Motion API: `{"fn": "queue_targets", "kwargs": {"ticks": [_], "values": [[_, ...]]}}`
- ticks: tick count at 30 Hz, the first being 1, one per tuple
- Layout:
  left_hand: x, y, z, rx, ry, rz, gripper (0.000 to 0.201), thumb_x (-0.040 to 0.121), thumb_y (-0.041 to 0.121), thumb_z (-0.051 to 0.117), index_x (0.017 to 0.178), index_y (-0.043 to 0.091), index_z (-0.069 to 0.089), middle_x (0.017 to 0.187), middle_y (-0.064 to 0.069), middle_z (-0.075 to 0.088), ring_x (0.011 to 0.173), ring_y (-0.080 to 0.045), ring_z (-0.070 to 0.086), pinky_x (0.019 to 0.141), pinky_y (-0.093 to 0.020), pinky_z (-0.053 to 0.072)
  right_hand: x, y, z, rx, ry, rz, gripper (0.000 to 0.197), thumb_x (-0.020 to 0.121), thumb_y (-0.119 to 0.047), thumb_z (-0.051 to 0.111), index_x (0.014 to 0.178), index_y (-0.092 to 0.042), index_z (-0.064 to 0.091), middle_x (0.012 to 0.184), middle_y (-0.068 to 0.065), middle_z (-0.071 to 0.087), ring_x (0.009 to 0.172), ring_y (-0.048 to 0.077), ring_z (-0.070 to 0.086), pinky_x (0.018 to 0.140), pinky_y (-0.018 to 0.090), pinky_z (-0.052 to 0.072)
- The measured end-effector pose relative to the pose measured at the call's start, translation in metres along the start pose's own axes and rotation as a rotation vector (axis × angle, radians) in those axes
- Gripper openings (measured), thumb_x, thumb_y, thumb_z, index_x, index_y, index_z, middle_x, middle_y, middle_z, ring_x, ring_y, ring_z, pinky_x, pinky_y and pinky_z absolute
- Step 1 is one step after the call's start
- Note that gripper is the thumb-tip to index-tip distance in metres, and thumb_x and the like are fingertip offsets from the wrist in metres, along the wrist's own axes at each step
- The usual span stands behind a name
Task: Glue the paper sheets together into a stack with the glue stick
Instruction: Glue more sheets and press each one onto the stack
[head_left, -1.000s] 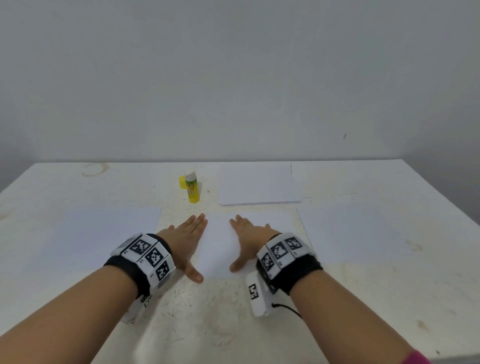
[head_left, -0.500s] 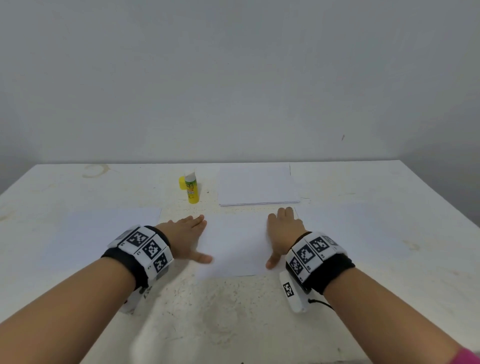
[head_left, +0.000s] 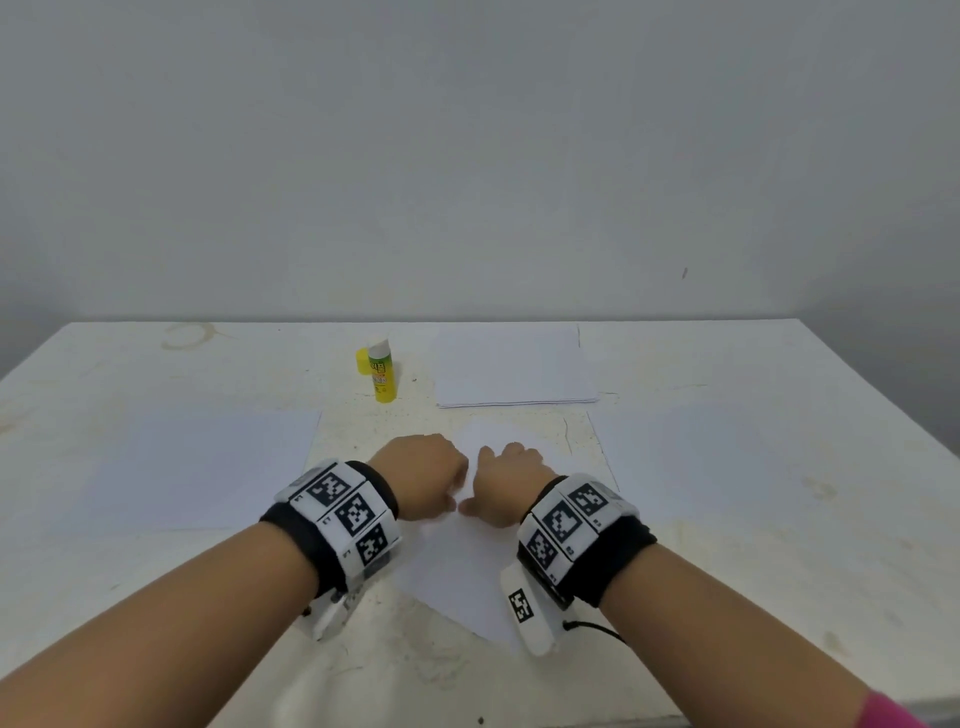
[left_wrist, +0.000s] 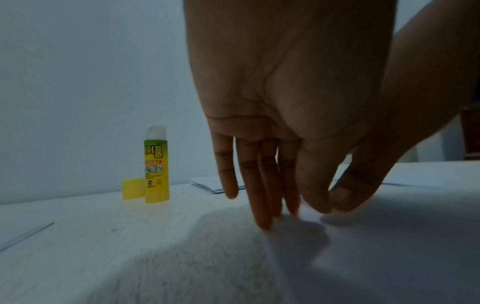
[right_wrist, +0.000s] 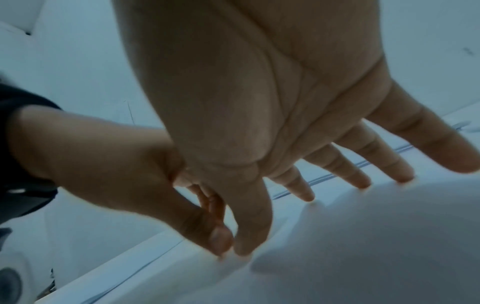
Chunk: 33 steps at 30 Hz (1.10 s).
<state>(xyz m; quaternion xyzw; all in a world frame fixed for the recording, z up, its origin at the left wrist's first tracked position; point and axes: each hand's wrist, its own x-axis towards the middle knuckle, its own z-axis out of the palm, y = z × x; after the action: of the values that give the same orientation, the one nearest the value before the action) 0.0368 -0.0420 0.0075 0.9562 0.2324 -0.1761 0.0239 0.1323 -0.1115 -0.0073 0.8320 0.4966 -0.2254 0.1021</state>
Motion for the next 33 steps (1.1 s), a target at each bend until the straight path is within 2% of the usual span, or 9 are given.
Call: {"fn": "queue_targets", "kwargs": {"ticks": [3,5,8,12,25,28,30,31,33], "values": [[-0.003,-0.002,0.001,-0.03,0.024,-0.049,0.026,0.087,0.031,0.064,0.106,0.013,0.062,0.102,-0.002,0.061,0.101,-0.021,0.059,0.072,-0.028,0.043,-0.001,-0.009,0.003,-0.013,0.014,-0.077,0.071,0.091,-0.047,0.054,0.142,-0.006,0.027,0.143,0.024,0.025,0.13,0.041,0.029,0.101,0.046,0.037],[-0.003,-0.009,0.008,-0.083,0.005,-0.104,0.057,0.079,0.043,0.073,0.121,0.011,0.049,0.121,-0.005,0.052,0.112,-0.022,0.051,0.081,-0.028,0.043,0.0,-0.011,0.003,-0.052,-0.014,-0.126,0.079,0.089,-0.045,0.06,0.145,-0.006,0.02,0.148,0.024,0.017,0.136,0.043,0.019,0.106,0.051,0.035],[-0.002,-0.02,0.018,-0.081,-0.102,-0.132,0.113,0.075,0.058,0.07,0.149,-0.001,0.008,0.158,-0.017,0.002,0.146,-0.028,0.008,0.115,-0.043,0.025,0.004,-0.012,0.002,-0.029,-0.044,-0.236,0.09,0.088,-0.036,0.066,0.151,-0.008,0.008,0.156,0.019,0.006,0.145,0.038,0.004,0.113,0.053,0.025],[-0.002,-0.023,0.024,-0.134,-0.281,-0.159,0.12,0.082,0.062,0.059,0.147,-0.002,-0.02,0.156,-0.015,-0.026,0.147,-0.025,-0.015,0.12,-0.046,0.006,0.012,-0.008,-0.004,-0.061,-0.105,-0.375,0.1,0.088,-0.033,0.066,0.152,-0.013,-0.008,0.16,0.004,-0.013,0.148,0.021,-0.007,0.118,0.052,0.008],[-0.006,-0.028,0.027,-0.092,-0.26,-0.132,0.123,0.078,0.07,0.056,0.148,0.002,-0.018,0.157,-0.012,-0.023,0.148,-0.022,-0.01,0.118,-0.051,0.004,0.02,0.035,-0.018,-0.045,-0.116,-0.168,0.108,0.081,-0.053,0.067,0.153,-0.012,-0.002,0.161,0.001,-0.003,0.148,0.016,0.005,0.119,0.049,0.005],[-0.009,-0.029,0.016,-0.032,-0.213,-0.14,0.11,0.077,0.074,0.052,0.151,0.003,0.011,0.159,-0.015,0.009,0.145,-0.026,0.019,0.116,-0.051,0.013,0.014,0.025,-0.021,-0.036,0.041,-0.11,0.092,0.072,-0.049,0.078,0.138,-0.006,0.031,0.141,0.011,0.038,0.132,0.026,0.035,0.108,0.042,0.031],[-0.011,-0.03,0.005,0.053,-0.129,-0.157,0.082,0.083,0.074,0.04,0.126,0.005,0.049,0.134,-0.012,0.049,0.114,-0.026,0.051,0.103,-0.043,0.032,0.006,0.018,-0.021,-0.107,0.1,-0.091,0.081,0.072,-0.047,0.078,0.131,-0.006,0.039,0.132,0.012,0.04,0.127,0.028,0.035,0.098,0.038,0.04],[-0.012,-0.03,0.001,0.111,-0.097,-0.166,0.073,0.086,0.072,0.037,0.113,0.006,0.056,0.12,-0.009,0.056,0.1,-0.023,0.054,0.092,-0.037,0.037,0.002,0.014,-0.021,-0.149,0.109,-0.103,0.074,0.076,-0.042,0.077,0.13,-0.006,0.042,0.131,0.012,0.04,0.126,0.028,0.034,0.095,0.038,0.042],[-0.016,-0.029,0.001,0.2,-0.026,-0.165,0.06,0.093,0.059,0.043,0.121,0.008,0.053,0.126,-0.009,0.051,0.106,-0.024,0.051,0.088,-0.035,0.038,-0.004,0.004,-0.016,-0.146,0.134,-0.151,0.049,0.087,-0.024,0.066,0.127,-0.004,0.045,0.131,0.015,0.041,0.125,0.03,0.037,0.094,0.037,0.042]]}}
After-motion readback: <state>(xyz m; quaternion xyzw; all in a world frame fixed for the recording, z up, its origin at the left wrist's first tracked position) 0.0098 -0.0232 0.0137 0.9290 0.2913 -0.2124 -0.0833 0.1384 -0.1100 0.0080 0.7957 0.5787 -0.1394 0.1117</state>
